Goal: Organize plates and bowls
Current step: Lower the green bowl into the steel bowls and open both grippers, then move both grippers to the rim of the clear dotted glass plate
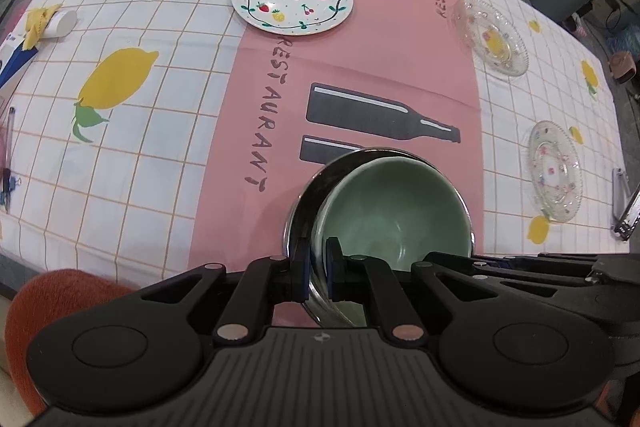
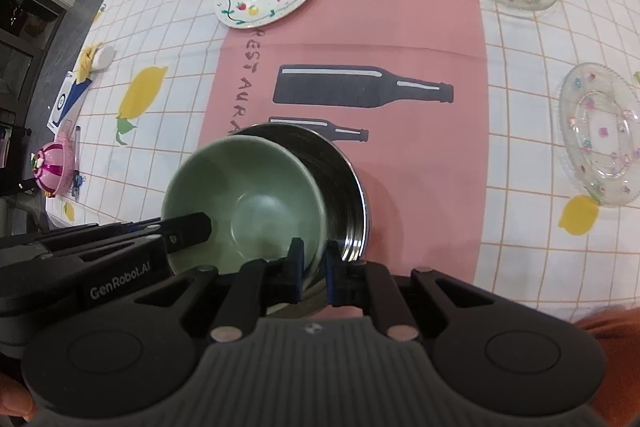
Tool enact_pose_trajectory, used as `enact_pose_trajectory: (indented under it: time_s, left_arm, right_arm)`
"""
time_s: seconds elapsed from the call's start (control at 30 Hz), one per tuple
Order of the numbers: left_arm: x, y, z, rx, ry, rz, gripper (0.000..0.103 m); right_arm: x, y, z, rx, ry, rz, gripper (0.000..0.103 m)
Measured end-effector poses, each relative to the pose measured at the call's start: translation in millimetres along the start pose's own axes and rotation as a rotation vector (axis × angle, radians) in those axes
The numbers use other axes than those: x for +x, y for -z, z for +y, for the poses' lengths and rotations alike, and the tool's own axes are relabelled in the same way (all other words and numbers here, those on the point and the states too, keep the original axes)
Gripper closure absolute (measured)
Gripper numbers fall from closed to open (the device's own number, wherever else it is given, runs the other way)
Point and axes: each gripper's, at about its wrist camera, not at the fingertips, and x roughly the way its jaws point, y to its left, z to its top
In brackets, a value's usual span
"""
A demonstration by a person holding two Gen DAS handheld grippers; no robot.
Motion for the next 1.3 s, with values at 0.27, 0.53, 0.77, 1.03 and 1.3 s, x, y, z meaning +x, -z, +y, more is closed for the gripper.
enact_pose_trajectory:
  time_s: [0.27, 0.53, 0.77, 1.03, 1.3]
  left_arm:
    - [9.9, -5.8, -6.4, 0.049, -0.027, -0.008, 0.094]
    - [14.8, -6.6, -9.5, 0.091, -0.055, 0.001, 0.094]
    - [12.8, -7.4, -9.1, 0.107, -0.045, -0.001, 0.093]
    - [5.0, -10.0, -2.3, 0.076, 0.006, 0.007, 0.091]
    - [-19.3, -12.2, -3.0, 0.087, 0.03, -0.055, 0.084]
  right_arm:
    - [15.8, -11.4, -3.6, -0.012, 0.004, 0.023, 0.094]
    - [20.5, -13.3, 0.1, -0.053, 0.022, 0.03, 0.094]
    - [16.7, -13.7, 5.4, -0.098, 0.065, -0.004, 0.092]
    - [7.8, -12.0, 4.4, -0.083, 0.055, -0.023, 0.08]
    - [-14.5, -9.8, 7.5, -0.088, 0.032, -0.07, 0.066]
